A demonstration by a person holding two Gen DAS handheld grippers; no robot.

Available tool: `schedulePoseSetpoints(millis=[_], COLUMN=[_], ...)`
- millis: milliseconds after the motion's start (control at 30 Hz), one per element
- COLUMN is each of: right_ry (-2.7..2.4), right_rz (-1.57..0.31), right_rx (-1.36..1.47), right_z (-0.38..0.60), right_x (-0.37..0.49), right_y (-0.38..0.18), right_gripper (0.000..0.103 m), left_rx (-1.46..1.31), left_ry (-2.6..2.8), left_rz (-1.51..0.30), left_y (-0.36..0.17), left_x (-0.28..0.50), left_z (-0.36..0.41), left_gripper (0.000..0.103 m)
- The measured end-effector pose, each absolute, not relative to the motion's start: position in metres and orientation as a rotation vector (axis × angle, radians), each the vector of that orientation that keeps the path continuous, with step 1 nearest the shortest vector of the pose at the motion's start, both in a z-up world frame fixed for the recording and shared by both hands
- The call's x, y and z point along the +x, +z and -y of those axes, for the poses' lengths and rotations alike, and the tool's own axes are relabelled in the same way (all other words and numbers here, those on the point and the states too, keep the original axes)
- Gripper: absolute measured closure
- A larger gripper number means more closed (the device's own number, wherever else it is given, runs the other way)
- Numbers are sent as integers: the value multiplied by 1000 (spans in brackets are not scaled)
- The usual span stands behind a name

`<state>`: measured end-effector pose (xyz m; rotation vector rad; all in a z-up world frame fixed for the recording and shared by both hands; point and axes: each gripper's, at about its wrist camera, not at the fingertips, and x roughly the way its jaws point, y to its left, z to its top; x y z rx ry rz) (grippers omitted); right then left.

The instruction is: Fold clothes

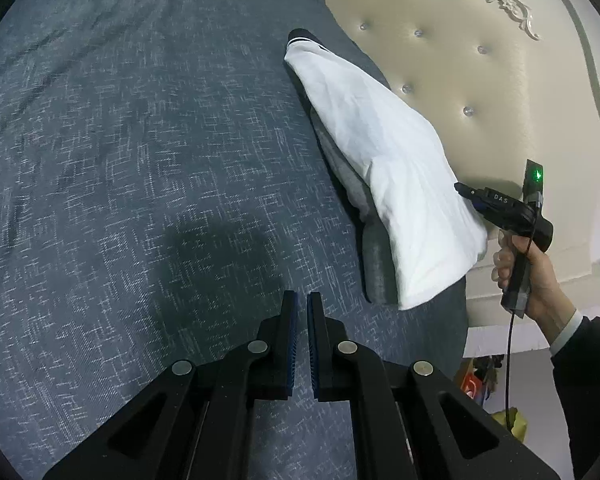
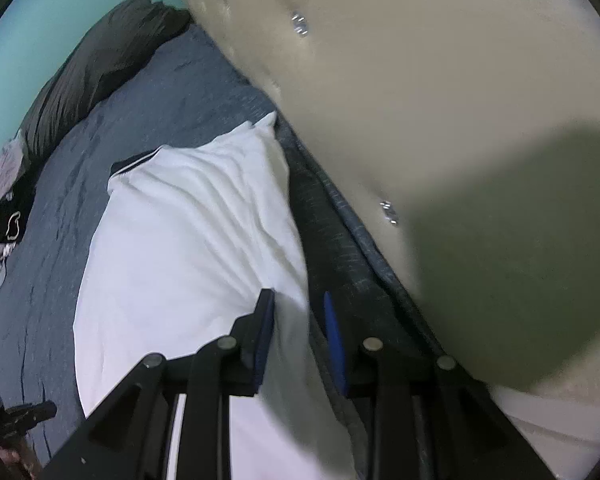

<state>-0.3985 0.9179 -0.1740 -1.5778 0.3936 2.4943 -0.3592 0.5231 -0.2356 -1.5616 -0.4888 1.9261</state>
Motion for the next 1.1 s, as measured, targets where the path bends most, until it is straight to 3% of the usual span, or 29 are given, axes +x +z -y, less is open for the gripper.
schedulePoseSetpoints(millis=[533,667,933,1100], right_ry=[2599,2631,2670,2695], right_rz=[-401,-413,-417,-401], right_rx=[-1304,-1294,-1267,-1252], right_z=[-893,-867,-815,-777], right_x=[-363,-359,-343,-331], right_y=[-117,-110,-102,-94], right_gripper=[78,78,77,77], left_rx=[-1507,-1489,-1454,-1431], left_ry=[1992,2022,2070,2103], left_rz=[439,420,396,378], left_y=[-212,-203,-185,-174], left_x=[-351,-348,-338,-334], left_z=[-495,-482,-445,-422], left_gripper=[97,90,88,82])
